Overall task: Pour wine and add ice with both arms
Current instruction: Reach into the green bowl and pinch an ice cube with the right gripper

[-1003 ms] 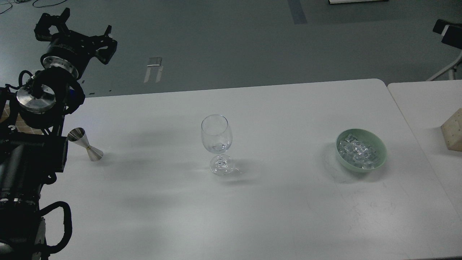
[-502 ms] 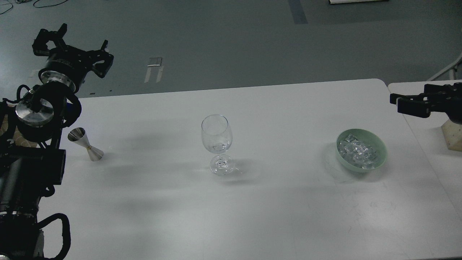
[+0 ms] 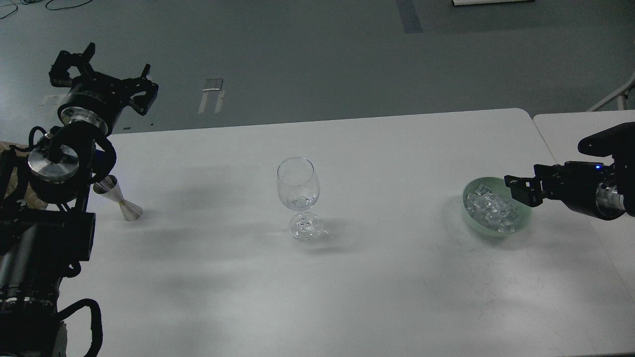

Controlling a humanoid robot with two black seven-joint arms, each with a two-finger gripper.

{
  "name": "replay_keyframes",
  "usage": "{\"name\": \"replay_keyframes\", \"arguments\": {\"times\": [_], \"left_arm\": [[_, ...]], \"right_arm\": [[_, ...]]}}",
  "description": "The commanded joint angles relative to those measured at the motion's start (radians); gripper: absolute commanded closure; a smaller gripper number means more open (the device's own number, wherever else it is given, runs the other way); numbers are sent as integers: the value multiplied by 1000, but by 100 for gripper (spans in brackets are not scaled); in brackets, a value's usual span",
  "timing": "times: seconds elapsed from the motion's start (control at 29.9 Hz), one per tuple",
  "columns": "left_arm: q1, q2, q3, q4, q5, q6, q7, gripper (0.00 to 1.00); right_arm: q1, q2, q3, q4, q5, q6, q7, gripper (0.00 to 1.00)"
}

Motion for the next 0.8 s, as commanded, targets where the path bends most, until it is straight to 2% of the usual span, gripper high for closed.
{"name": "replay_keyframes", "arguments": {"times": [0.0, 0.27, 0.77], "left_arm": [[12, 3, 2, 5, -2, 0, 1, 2], [52, 15, 3, 1, -3, -44, 1, 2], [50, 32, 14, 10, -14, -46, 1, 2]], "right_arm": [[-2, 57, -17, -30, -9, 0, -2, 35], [3, 83, -85, -38, -35, 0, -21, 35], [0, 111, -91, -47, -93, 0, -32, 37]]}}
